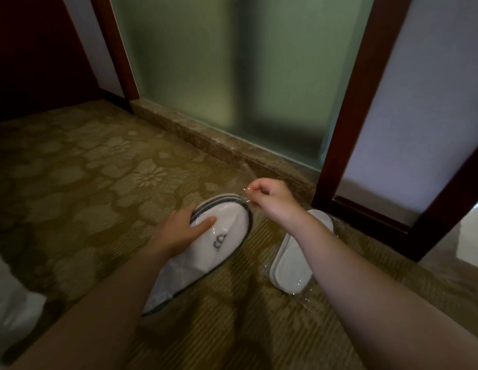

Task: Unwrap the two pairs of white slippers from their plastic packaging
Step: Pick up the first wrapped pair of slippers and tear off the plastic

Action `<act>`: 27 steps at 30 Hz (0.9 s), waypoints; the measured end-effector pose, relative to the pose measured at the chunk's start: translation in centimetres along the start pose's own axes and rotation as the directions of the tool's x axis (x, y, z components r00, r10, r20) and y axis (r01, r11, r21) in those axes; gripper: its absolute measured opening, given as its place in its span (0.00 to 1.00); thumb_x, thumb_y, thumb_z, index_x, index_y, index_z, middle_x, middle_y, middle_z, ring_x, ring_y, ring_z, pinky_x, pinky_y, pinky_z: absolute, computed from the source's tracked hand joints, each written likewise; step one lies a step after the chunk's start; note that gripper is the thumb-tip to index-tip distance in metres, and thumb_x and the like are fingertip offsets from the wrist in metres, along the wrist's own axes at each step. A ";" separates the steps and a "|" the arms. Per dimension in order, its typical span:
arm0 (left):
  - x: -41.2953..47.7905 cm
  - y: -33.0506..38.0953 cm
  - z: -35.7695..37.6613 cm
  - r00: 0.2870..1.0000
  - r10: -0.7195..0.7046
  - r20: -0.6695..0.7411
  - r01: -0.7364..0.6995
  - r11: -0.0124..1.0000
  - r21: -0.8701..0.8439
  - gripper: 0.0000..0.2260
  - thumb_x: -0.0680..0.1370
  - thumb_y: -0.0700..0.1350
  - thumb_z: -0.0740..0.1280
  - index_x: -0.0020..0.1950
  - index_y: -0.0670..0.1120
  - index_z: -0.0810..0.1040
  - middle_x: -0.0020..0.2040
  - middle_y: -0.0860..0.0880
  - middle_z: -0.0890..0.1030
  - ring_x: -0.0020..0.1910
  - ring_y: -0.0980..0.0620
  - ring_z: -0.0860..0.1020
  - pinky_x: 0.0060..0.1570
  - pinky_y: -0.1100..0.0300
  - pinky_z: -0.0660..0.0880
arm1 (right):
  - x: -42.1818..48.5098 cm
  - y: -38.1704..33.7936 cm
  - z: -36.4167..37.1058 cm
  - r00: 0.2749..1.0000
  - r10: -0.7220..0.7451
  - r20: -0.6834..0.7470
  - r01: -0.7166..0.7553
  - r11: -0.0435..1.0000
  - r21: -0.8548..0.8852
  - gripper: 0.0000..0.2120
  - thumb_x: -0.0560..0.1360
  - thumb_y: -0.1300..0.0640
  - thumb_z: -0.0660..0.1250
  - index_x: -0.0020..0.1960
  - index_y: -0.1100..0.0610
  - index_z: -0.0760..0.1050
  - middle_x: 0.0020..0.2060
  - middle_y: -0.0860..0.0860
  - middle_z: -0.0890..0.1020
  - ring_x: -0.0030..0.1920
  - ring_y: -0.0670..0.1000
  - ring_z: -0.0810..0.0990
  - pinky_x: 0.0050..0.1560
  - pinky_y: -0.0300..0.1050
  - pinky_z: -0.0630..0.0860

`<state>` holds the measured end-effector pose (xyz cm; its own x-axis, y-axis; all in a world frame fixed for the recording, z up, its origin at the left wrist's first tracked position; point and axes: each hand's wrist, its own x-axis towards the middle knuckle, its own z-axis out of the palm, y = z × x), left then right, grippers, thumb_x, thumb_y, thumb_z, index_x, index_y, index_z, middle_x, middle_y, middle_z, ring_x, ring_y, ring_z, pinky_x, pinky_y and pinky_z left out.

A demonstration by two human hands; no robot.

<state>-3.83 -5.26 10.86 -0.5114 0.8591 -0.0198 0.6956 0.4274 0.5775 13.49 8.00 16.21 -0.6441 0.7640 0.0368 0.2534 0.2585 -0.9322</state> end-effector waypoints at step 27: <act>0.2 1.2 -0.3 0.990 0.133 -0.046 -0.133 0.991 -0.002 0.25 0.66 0.71 0.58 0.50 0.53 0.74 0.44 0.52 0.81 0.44 0.51 0.79 0.46 0.50 0.78 | 0.3 -0.9 -2.8 0.937 0.030 0.348 0.105 0.926 -0.362 0.05 0.71 0.50 0.71 0.40 0.51 0.81 0.39 0.48 0.82 0.45 0.50 0.80 0.53 0.52 0.76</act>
<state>-3.21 -4.66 11.77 -0.4370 0.8945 0.0948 0.7565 0.3084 0.5767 15.07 9.61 18.06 -0.8472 0.5179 -0.1187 0.4283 0.5334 -0.7294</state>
